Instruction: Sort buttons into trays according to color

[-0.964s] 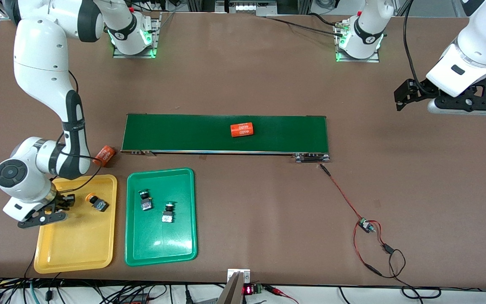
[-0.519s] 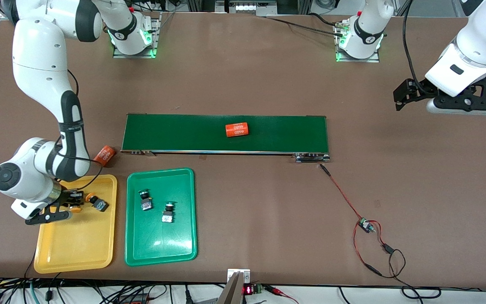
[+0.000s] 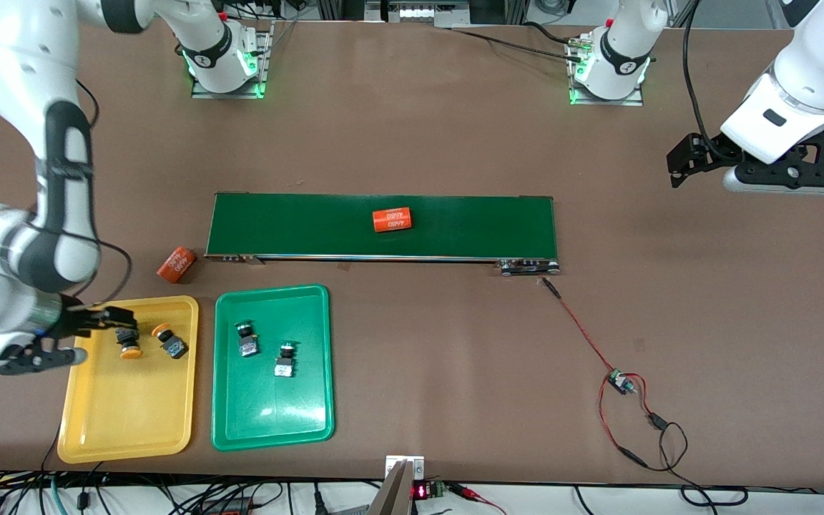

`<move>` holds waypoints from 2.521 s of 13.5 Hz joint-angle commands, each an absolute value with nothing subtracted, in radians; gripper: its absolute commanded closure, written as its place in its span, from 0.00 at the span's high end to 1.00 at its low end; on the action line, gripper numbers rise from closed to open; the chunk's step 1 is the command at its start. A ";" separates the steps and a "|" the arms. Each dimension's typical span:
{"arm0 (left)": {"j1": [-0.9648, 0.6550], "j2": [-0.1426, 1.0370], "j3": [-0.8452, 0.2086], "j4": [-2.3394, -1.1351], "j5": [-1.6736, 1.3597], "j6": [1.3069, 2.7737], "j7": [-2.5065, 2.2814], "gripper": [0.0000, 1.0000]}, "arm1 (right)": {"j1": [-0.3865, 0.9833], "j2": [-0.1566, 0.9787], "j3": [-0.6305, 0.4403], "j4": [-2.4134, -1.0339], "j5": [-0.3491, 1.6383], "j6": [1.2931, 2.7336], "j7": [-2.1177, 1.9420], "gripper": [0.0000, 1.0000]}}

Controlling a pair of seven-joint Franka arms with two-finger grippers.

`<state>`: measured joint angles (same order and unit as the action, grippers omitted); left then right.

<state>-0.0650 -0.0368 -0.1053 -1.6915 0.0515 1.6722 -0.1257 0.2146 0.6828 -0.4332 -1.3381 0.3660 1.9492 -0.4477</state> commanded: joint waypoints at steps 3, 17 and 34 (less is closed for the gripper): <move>-0.064 -0.038 -0.103 -1.674 0.040 1.651 -0.123 1.00 | 0.261 0.507 -0.433 -1.361 0.318 1.806 -0.427 1.00; -0.067 -0.040 -0.121 -1.672 0.040 1.649 -0.129 1.00 | 0.029 0.236 -0.124 -1.373 0.073 1.548 -0.157 1.00; -0.067 -0.040 -0.123 -1.672 0.040 1.649 -0.129 1.00 | 0.084 0.091 -0.156 -1.502 0.031 1.566 -0.040 1.00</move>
<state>-0.0660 -0.0369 -0.1219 -1.6901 0.0514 1.6714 -0.1266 0.0679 0.1503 -0.1460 -1.4284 0.0480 1.5355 -0.0502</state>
